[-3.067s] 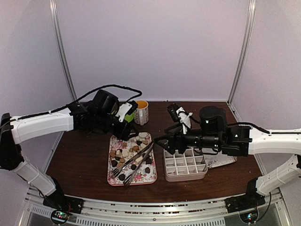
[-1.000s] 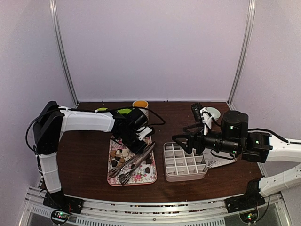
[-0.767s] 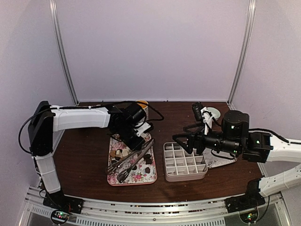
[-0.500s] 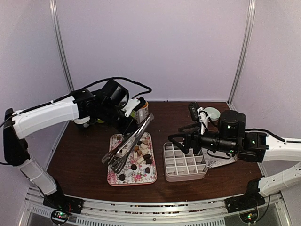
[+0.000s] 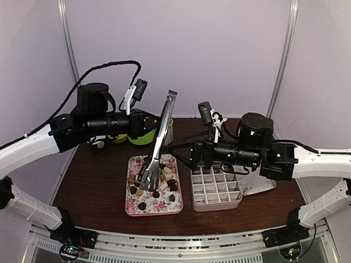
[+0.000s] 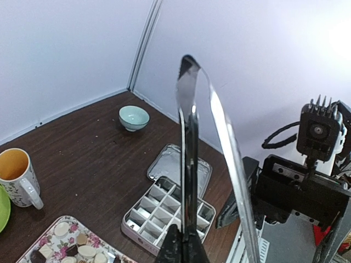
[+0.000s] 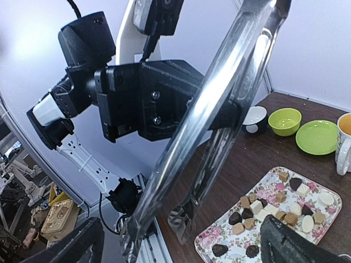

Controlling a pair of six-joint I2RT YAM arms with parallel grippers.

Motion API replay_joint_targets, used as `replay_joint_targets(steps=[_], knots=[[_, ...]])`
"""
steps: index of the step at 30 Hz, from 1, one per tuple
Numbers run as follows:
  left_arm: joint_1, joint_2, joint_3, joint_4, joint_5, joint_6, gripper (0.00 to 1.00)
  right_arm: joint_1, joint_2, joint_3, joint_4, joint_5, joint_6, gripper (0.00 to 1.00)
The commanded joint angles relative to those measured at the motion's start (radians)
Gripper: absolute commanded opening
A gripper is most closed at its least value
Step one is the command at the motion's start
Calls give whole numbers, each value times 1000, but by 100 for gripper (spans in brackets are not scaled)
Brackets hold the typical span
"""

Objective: Pack the chocolate
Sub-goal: Pass from the left arm to the right

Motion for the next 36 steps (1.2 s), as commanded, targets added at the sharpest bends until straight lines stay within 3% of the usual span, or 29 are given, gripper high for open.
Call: replay_joint_targets(steps=[1, 5, 12, 17, 21, 28, 31, 36], knots=[[-6, -42, -66, 288, 92, -98, 0, 6, 58, 74, 68, -53, 31, 100], [-7, -32, -94, 397, 174, -164, 0, 6, 107, 127, 66, -98, 24, 79], [-6, -58, -147, 523, 199, -210, 0, 6, 148, 124, 100, -129, 55, 72], [-6, -78, -191, 611, 182, -246, 0, 6, 146, 96, 188, -163, 97, 54], [-6, -87, -241, 711, 152, -302, 0, 8, 145, 96, 210, -169, 103, 33], [-6, -95, -268, 764, 116, -332, 0, 9, 141, 100, 198, -171, 97, 18], [-6, -103, -278, 761, 112, -323, 12, 9, 127, 99, 186, -160, 85, 14], [-5, -158, -290, 627, 58, -244, 43, 7, 75, 96, 125, -110, 37, 12]])
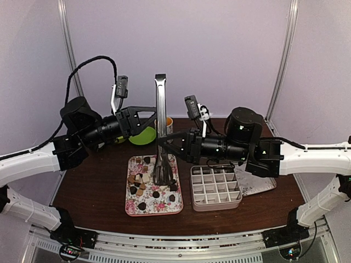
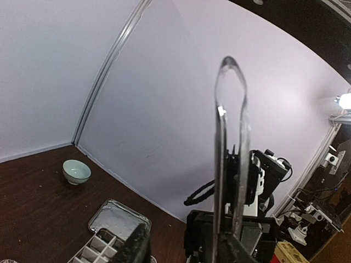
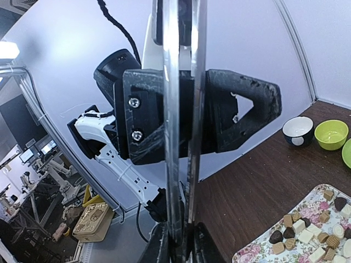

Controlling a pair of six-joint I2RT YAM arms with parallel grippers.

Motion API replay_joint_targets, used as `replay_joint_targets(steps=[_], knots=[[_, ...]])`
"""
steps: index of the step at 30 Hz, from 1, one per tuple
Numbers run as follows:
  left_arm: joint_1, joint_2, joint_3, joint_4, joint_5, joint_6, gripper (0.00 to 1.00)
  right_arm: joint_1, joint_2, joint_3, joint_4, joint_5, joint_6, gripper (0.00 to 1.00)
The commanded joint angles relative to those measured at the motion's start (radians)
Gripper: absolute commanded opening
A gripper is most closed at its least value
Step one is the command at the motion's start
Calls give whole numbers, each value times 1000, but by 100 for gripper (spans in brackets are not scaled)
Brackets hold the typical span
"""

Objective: Pack the chocolate
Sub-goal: Pass from the left arm to the right

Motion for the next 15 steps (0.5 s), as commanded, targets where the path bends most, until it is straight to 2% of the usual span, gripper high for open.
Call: replay_joint_targets(steps=[1, 3, 6, 9, 15], knots=[[1, -83, -9, -75, -84, 69, 47, 5, -74, -4, -55, 48, -60, 12], [1, -119, -13, -154, -132, 105, 60, 4, -92, 1, -101, 65, -86, 12], [1, -167, -8, -265, -176, 157, 70, 0, -111, 21, -211, 95, -137, 11], [1, -201, 4, -359, -181, 190, 73, -9, -131, 21, -277, 125, -171, 9], [1, -148, 6, -333, -76, 169, 71, -20, -134, 13, -275, 98, -169, 9]])
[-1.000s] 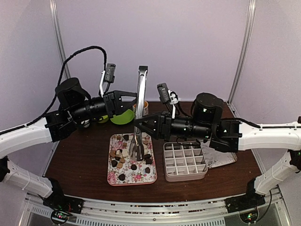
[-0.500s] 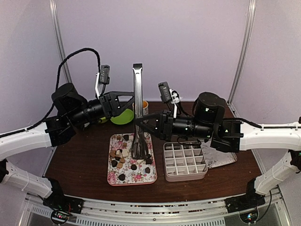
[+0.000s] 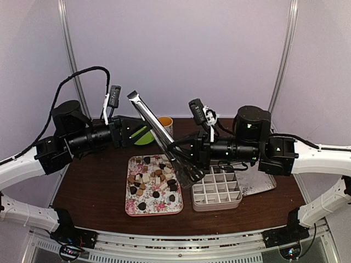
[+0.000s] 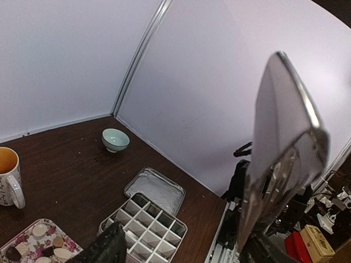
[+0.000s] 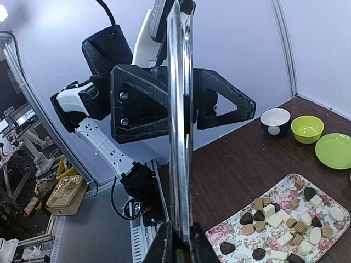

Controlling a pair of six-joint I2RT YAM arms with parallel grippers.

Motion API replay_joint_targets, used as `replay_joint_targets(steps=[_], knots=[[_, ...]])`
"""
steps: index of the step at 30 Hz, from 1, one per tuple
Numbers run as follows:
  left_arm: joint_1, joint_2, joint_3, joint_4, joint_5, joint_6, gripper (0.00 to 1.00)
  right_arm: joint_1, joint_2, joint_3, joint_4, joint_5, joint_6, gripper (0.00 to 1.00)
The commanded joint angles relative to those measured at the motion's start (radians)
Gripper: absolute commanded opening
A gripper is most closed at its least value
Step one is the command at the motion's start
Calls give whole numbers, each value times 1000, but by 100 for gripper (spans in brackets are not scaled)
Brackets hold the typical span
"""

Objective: Pack the chocolate
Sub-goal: Pass from the left arm to the right

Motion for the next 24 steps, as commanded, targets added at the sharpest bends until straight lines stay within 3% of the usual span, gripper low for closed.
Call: replay_joint_targets(steps=[1, 7, 10, 15, 16, 21, 24], knots=[[10, 21, 22, 37, 62, 27, 70, -26, -35, 8, -37, 52, 6, 9], [10, 76, 23, 176, 86, -26, 56, -26, 10, 18, -3, 2, 34, 9], [10, 105, 23, 268, 93, -57, 43, -26, 37, 18, 32, -21, 57, 10], [10, 158, 35, 397, 132, -100, 4, -26, 72, 15, 68, -26, 81, 13], [10, 166, 39, 410, 144, -106, 0, -26, 77, 14, 71, -26, 81, 14], [10, 182, 47, 429, 171, -122, 0, -26, 76, -9, 89, -25, 86, 21], [10, 176, 44, 432, 168, -130, 0, -26, 56, -37, 111, -16, 90, 44]])
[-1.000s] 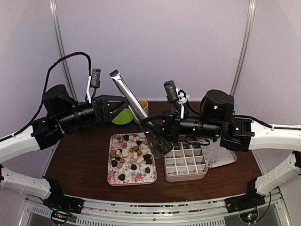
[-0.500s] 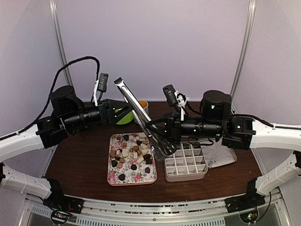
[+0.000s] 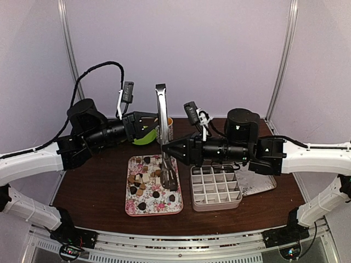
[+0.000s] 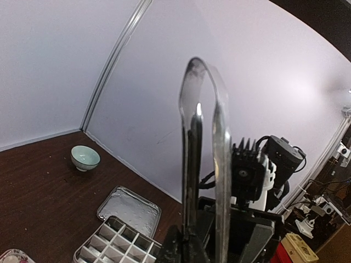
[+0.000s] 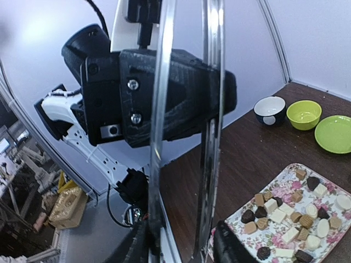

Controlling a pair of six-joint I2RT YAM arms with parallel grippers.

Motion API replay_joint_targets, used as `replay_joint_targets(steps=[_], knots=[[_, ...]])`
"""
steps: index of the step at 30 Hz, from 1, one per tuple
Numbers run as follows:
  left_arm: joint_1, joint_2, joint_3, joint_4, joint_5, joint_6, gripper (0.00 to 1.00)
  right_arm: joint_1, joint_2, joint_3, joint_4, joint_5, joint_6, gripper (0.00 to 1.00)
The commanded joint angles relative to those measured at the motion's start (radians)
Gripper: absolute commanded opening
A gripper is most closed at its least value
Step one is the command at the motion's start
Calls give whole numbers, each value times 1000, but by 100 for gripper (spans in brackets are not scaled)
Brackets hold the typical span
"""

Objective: Pack the chocolate
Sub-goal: Pass from the left arm to the right

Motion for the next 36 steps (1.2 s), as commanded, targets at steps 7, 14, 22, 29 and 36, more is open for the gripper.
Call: replay_joint_targets(steps=[7, 14, 22, 29, 36], knots=[[-6, -20, 43, 146, 37, -55, 0, 3, -47, -77, 70, -36, 10, 63], [-6, -28, 37, 161, 1, -59, 0, 5, -56, -114, 126, -132, 41, 67], [-6, -16, 16, 215, -31, -112, 0, 30, -71, -208, 236, -148, 110, 74], [-6, 6, 10, 206, -50, -120, 0, 37, -44, -216, 282, -144, 154, 58], [-6, 28, 2, 117, -126, -153, 7, 35, -31, -214, 302, -82, 208, 47]])
